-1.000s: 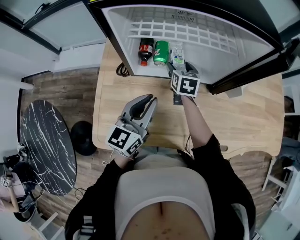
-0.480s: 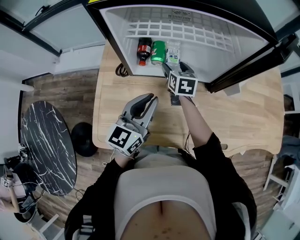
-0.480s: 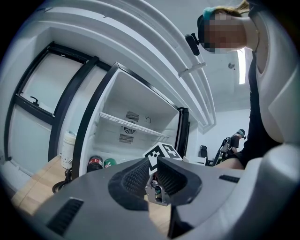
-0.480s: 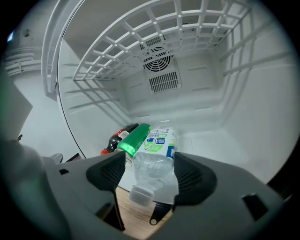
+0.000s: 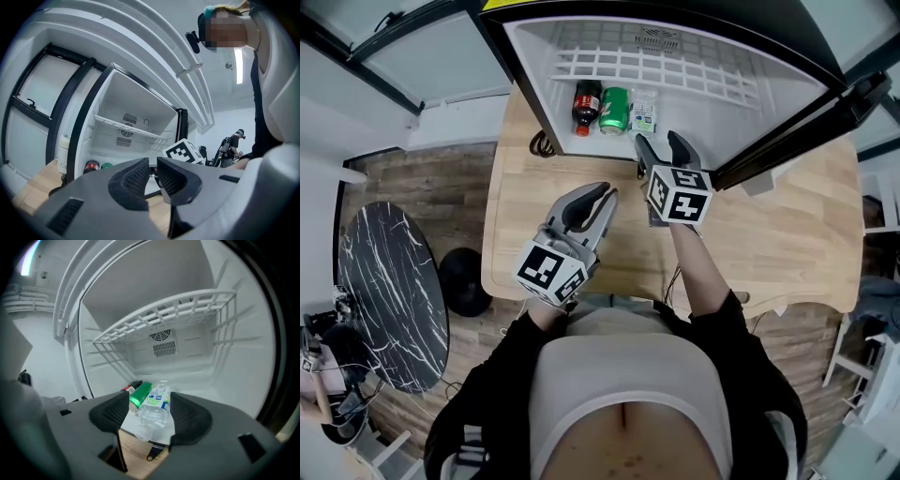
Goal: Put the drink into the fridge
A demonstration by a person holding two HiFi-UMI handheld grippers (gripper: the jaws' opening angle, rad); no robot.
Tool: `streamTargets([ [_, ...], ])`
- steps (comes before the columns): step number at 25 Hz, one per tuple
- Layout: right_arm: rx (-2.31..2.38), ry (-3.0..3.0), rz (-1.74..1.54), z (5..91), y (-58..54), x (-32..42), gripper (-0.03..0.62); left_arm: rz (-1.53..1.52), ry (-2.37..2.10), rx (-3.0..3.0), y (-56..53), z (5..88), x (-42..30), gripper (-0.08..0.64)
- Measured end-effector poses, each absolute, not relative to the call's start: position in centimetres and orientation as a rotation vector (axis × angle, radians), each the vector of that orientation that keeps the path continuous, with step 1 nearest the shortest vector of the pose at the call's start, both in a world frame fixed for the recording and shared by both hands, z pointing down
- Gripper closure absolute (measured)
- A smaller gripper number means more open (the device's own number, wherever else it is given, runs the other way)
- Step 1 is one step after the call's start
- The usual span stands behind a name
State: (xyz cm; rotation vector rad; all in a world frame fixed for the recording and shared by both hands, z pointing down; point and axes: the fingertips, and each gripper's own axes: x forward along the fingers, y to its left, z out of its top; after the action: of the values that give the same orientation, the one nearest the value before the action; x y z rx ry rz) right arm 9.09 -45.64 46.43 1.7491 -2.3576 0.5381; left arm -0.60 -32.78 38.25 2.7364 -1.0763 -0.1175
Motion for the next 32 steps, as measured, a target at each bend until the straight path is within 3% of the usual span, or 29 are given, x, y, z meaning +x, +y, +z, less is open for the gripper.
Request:
streamTargets([
  [6, 1.789, -2.421, 0.416, 42.4, -42.7, 10.1, 0.420, -0.133, -1.070, 2.757, -33.3, 37.5, 0.1, 0.503],
  [13, 1.803, -2.490, 0.377, 39.4, -39.7, 10.3, 0.516, -0.149, -1.037, 2.780, -33.3, 36.9, 1.0, 0.503],
  [19, 1.796, -2.538, 0.224, 36.9, -37.4, 9.7, 0.549, -0.170, -1.018, 2.802, -33.1, 36.0, 1.4, 0.503],
  [32, 1.838, -2.627, 0.234, 35.9, -34.9, 8.4, 0.563, -0.185, -0.955, 2.827, -32.7, 36.1, 0.7, 0.503],
])
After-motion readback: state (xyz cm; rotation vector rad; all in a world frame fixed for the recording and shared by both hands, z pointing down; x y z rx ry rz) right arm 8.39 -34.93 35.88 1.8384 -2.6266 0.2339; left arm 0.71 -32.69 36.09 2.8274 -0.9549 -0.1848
